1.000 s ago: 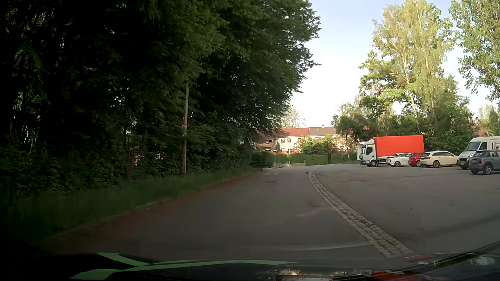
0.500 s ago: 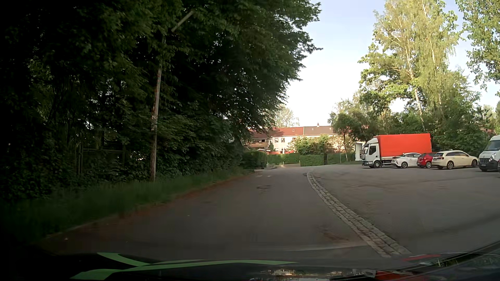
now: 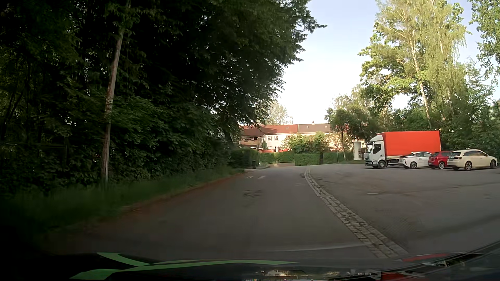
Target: Follow the waypoints while adhering to traffic rules and regulations
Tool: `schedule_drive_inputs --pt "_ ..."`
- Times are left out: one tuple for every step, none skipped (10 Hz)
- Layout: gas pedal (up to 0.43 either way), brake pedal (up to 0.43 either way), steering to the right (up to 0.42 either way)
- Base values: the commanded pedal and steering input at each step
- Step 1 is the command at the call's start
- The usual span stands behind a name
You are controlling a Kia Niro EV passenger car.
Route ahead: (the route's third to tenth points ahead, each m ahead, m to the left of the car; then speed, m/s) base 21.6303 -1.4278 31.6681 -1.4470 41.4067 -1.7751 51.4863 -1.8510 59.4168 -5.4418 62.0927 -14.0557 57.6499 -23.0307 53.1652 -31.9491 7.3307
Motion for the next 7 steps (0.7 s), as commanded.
schedule_drive_inputs --pt "0.118 0.0 0.025" --pt "0.11 0.0 0.025" --pt "0.098 0.0 0.02" --pt "0.098 0.0 0.018" --pt "0.098 0.0 0.018" --pt "0.098 0.0 0.018" --pt "0.098 0.0 0.018"
